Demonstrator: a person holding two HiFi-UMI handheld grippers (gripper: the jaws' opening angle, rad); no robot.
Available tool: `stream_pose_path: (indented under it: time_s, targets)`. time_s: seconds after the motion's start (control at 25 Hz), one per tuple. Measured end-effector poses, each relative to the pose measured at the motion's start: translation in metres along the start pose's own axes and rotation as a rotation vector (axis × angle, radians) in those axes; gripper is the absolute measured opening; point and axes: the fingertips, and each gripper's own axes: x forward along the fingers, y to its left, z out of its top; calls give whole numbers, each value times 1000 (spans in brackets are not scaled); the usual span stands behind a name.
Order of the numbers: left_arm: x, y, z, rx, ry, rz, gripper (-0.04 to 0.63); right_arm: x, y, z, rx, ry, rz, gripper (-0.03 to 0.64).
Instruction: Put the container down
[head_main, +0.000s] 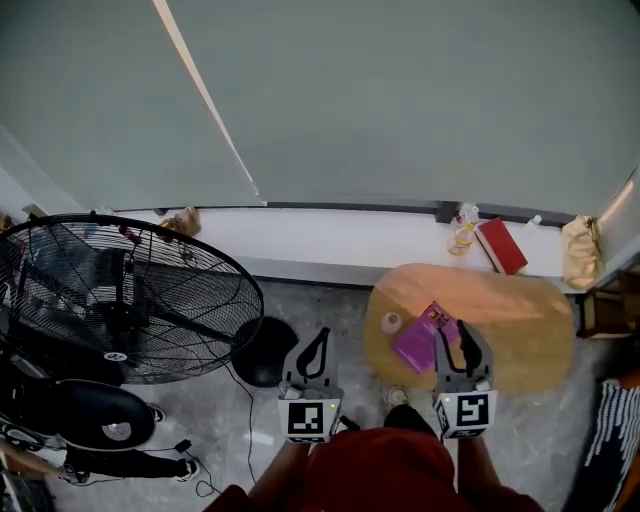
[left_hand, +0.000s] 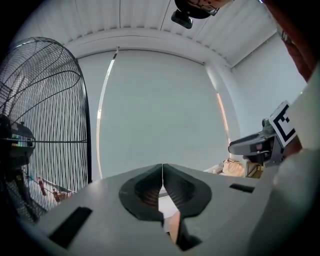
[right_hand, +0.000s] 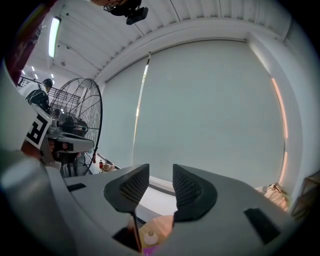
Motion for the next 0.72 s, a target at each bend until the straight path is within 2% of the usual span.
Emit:
stream_pose_path:
  time_s: [0.08,0.28,0.72]
  targets:
    - [1,-3,2,2,-6,-5,9,0,0,4,26,-4,-8,120]
    - [6,-11,3,-2,3,-23,9,-2,-5,3,14,-7,-17,3]
    - [15,-12,7,-3,-22,-20,9,4,-14,9,-17,-15,-2,-3]
